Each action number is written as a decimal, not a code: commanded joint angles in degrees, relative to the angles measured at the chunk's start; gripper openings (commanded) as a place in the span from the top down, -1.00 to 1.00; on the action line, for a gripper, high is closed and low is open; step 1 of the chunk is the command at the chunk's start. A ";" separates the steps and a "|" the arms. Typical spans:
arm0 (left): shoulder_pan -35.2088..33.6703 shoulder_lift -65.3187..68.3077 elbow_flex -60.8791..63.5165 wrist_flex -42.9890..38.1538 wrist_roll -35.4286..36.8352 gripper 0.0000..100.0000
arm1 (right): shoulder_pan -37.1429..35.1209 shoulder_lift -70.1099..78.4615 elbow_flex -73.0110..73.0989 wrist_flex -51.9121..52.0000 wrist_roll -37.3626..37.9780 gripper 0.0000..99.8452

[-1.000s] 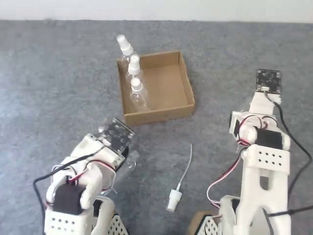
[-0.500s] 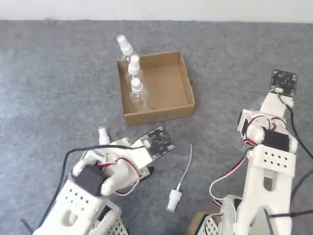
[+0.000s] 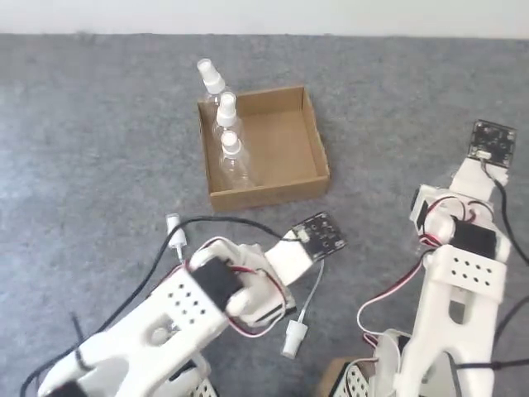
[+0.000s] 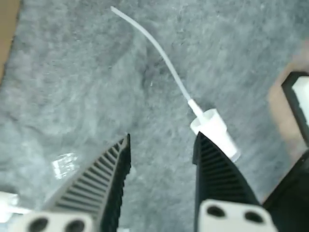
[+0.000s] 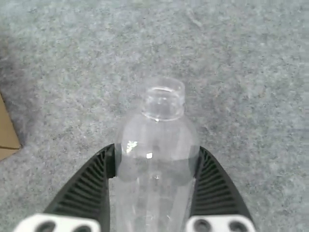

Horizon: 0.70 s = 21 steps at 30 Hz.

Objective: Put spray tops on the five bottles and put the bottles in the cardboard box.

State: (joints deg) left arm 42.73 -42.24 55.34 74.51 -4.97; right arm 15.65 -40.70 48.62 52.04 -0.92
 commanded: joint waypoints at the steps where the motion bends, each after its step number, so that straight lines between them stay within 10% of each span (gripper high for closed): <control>1: 1.67 7.12 -5.76 -2.20 4.48 0.60 | 2.15 -2.59 -0.70 -1.27 -0.53 0.90; 21: 2.55 34.20 -22.55 -1.93 13.71 0.61 | 5.14 -2.59 -0.88 -2.51 -2.90 0.90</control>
State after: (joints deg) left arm 45.10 -9.89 37.67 73.54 8.04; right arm 20.13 -40.70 48.62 50.64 -3.21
